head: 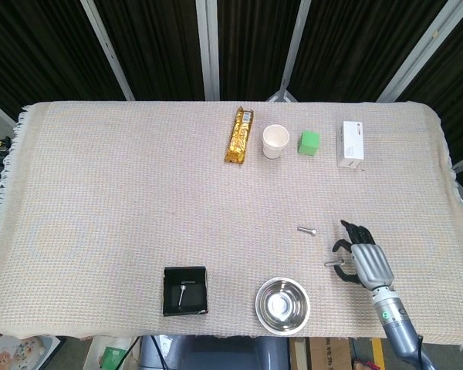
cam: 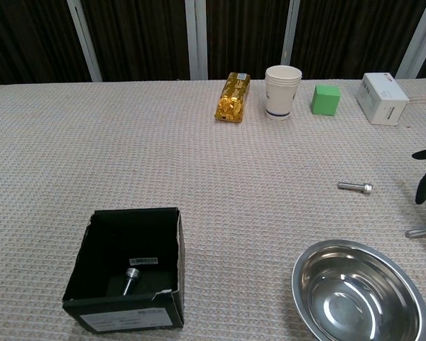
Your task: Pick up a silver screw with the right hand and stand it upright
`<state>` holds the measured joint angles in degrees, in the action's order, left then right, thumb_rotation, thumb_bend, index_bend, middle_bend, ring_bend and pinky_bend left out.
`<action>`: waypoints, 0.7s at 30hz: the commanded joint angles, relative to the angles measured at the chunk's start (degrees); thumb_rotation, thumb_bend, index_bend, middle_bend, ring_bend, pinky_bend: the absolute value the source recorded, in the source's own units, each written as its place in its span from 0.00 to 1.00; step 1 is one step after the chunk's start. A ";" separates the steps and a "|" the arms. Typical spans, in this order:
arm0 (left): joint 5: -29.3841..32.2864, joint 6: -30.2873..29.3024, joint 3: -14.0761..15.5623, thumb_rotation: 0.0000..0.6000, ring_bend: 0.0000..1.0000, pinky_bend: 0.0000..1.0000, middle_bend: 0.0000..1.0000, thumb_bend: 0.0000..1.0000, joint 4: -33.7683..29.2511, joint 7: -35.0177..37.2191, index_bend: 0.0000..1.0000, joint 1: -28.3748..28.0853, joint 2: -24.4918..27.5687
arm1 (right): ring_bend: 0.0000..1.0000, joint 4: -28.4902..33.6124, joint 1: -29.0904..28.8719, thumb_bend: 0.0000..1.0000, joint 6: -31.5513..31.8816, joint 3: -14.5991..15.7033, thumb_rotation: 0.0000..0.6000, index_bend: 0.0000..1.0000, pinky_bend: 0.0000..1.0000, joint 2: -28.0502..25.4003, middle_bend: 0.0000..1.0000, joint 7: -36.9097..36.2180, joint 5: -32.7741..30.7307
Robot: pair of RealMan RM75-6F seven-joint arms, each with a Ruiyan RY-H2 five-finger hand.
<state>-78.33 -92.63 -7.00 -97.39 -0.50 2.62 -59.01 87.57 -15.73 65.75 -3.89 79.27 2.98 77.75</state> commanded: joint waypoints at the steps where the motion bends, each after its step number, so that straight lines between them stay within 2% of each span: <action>1: -0.07 -0.01 0.04 1.00 0.02 0.13 0.07 0.04 -0.02 -0.10 0.04 -0.01 -0.02 | 0.00 -0.16 0.13 0.34 0.12 0.35 1.00 0.48 0.00 0.15 0.00 -0.02 0.21; 21: 0.30 0.30 -0.04 1.00 0.02 0.13 0.07 0.04 -0.13 -1.26 0.04 -0.31 -0.36 | 0.00 -3.37 -0.72 0.34 -1.57 1.15 1.00 0.52 0.00 2.55 0.00 0.18 -0.22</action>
<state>-78.03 -92.33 -7.03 -97.52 -1.75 2.32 -59.36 84.21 -16.44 64.19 -2.74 81.81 3.17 77.52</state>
